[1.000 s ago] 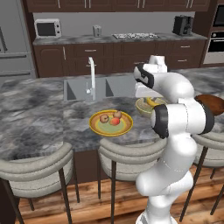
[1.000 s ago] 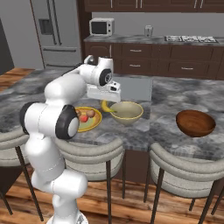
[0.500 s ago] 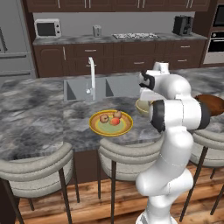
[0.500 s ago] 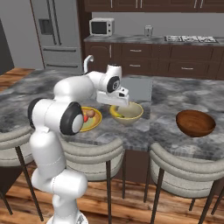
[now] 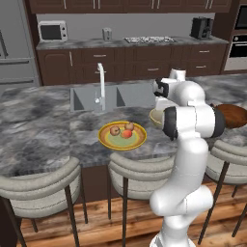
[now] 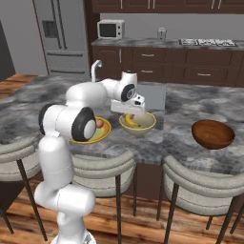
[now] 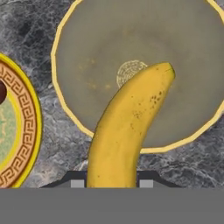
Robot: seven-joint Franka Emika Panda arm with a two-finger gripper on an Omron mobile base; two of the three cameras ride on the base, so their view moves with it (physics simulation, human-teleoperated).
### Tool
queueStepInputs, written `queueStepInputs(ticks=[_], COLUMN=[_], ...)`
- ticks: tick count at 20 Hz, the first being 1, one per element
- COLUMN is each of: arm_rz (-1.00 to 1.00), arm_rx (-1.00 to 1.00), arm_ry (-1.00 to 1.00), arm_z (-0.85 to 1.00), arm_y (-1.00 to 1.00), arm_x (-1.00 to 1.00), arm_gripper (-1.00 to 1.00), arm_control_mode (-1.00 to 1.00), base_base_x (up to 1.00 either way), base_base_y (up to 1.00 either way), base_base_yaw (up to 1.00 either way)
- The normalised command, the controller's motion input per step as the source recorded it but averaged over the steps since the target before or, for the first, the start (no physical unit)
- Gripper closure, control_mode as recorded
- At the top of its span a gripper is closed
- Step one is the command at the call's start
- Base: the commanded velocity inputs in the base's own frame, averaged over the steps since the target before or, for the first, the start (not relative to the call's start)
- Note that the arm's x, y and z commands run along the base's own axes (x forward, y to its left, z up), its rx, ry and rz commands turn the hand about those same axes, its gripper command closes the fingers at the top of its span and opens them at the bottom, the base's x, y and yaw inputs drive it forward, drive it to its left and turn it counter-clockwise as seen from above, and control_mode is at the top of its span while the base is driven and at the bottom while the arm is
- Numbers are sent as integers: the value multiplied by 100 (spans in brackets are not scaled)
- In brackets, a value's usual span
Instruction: Take the fruits from the plate on the dining counter and place two fruits in each bowl.
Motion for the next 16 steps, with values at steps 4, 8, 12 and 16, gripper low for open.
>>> queueStepInputs(ticks=[4,8,12,16], arm_rz=[1,1,0,0], arm_rx=[0,-1,-1,-2], arm_ry=[0,0,0,0], arm_z=[-12,-29,-53,-54], arm_y=[-2,0,0,0], arm_x=[37,27,4,0], arm_gripper=[100,100,100,100], arm_control_mode=[-100,-100,-100,-100], base_base_x=[0,0,0,0], base_base_y=[0,0,0,0], base_base_yaw=[0,0,0,0])
